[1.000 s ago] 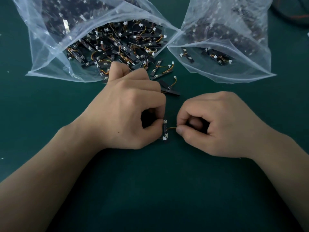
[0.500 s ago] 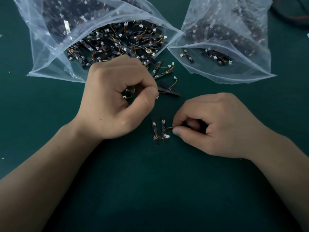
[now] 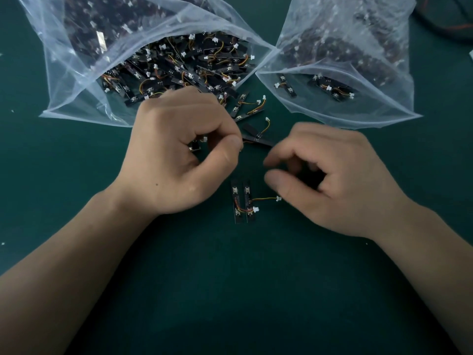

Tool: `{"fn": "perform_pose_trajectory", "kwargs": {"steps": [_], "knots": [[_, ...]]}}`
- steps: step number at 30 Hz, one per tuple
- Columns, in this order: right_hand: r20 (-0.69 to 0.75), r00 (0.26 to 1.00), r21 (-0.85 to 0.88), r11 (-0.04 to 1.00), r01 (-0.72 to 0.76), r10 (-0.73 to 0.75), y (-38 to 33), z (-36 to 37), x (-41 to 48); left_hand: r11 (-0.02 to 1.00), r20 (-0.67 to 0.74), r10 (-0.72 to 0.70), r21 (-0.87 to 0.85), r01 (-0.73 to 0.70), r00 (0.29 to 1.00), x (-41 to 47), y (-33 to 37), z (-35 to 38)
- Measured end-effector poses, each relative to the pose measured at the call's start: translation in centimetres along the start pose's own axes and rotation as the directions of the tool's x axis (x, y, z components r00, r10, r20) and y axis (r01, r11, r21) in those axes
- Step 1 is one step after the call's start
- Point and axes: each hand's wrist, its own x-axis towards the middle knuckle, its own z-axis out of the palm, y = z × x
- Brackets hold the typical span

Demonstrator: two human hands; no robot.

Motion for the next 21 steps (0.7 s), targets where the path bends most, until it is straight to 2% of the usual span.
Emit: {"fn": "perform_pose_trajectory", "kwargs": {"steps": [5, 10, 17, 21], "knots": [[-0.041, 0.991, -0.143, 0.981, -0.134, 0.129, 0.34, 0.43, 0.47, 1.0, -0.004, -0.005, 0.007, 0.005, 1.0, -0.1, -0.1, 0.07], [-0.085, 0.982, -0.112, 0.978, -0.175, 0.166, 0.48, 0.22, 0.34, 1.0, 0.019, 0.002, 0.01, -0.002, 1.0, -0.07, -0.03, 0.04], [-0.078, 0.981, -0.123, 0.975, -0.187, 0.178, 0.17, 0.41, 0.57, 1.0, 0.062, -0.003, 0.026, 0.001, 0.998, -0.07, 0.11, 0.21], [-0.113, 0.975, -0.122, 0.971, -0.205, 0.192, 0.1, 0.82, 0.65, 0.999, 0.04, -0.027, 0.031, 0.026, 0.999, -0.1, 0.09, 0.28]]}}
